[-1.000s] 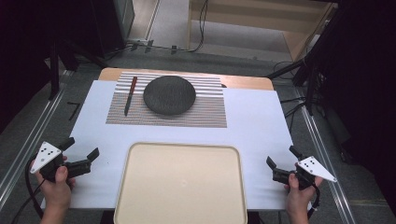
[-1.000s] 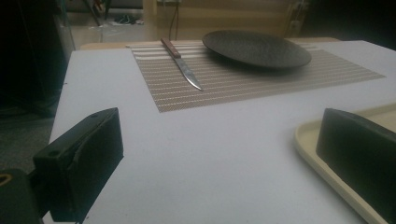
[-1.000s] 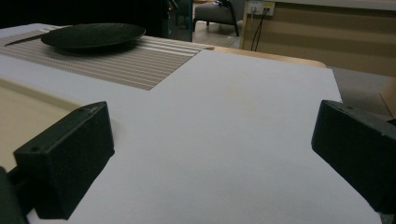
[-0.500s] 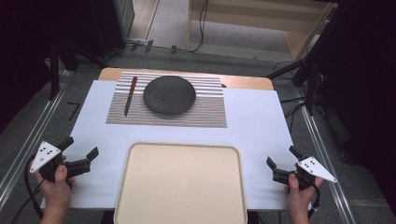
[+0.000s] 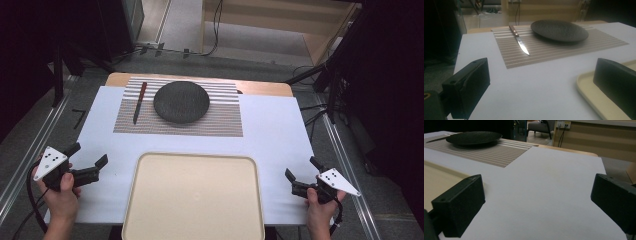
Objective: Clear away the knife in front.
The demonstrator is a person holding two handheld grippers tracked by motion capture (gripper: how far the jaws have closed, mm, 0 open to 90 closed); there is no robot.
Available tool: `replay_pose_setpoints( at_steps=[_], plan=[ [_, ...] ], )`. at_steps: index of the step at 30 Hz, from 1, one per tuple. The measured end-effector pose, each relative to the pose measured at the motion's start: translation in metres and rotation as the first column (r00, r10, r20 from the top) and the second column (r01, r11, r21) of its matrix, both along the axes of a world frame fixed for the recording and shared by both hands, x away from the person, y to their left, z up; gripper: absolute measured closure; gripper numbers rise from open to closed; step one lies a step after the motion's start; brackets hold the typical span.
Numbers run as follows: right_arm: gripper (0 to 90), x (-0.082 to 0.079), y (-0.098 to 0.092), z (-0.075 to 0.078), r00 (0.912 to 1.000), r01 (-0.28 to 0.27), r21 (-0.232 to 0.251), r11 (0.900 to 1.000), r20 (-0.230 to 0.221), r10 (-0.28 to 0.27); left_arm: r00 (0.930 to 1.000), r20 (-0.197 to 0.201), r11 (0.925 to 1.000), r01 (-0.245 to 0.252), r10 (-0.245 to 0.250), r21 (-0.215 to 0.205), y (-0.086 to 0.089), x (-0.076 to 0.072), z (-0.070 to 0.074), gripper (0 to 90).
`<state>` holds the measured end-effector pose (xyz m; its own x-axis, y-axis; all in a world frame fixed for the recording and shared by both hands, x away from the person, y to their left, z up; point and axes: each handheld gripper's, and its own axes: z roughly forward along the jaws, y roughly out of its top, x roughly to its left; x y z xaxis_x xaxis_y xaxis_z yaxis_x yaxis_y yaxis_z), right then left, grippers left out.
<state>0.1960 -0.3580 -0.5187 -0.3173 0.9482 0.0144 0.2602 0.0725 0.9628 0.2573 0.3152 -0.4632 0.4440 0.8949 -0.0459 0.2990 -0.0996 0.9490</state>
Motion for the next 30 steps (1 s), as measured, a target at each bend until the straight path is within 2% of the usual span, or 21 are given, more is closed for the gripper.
replay_pose_setpoints(
  at_steps=[3,7,12,19,30],
  plan=[
    [0.0,0.0,-0.001,0.0,1.0,-0.008,0.006,1.0,0.005,0.008,0.9997,-0.009,0.9997,-0.021,0.021,0.014,-0.005,0.002,0.007,0.5],
    [0.0,0.0,-0.001,0.0,1.0,-0.008,0.012,1.0,0.006,0.008,0.9997,-0.016,0.9985,-0.019,0.02,0.051,-0.011,0.005,0.01,0.5],
    [0.0,0.0,-0.001,0.0,0.9999,-0.01,0.018,1.0,0.003,0.01,0.9994,-0.029,0.9989,-0.016,0.017,0.045,-0.016,0.01,0.013,0.5],
    [0.0,0.0,-0.001,0.0,1.0,-0.005,0.015,1.0,0.003,0.005,0.9998,-0.017,0.9989,-0.011,0.011,0.045,-0.018,0.019,0.02,0.5],
    [0.0,0.0,-0.001,0.0,1.0,-0.001,0.009,1.0,0.006,0.001,0.9995,-0.031,0.9992,-0.003,0.004,0.041,-0.03,0.033,0.023,0.5]
  ],
)
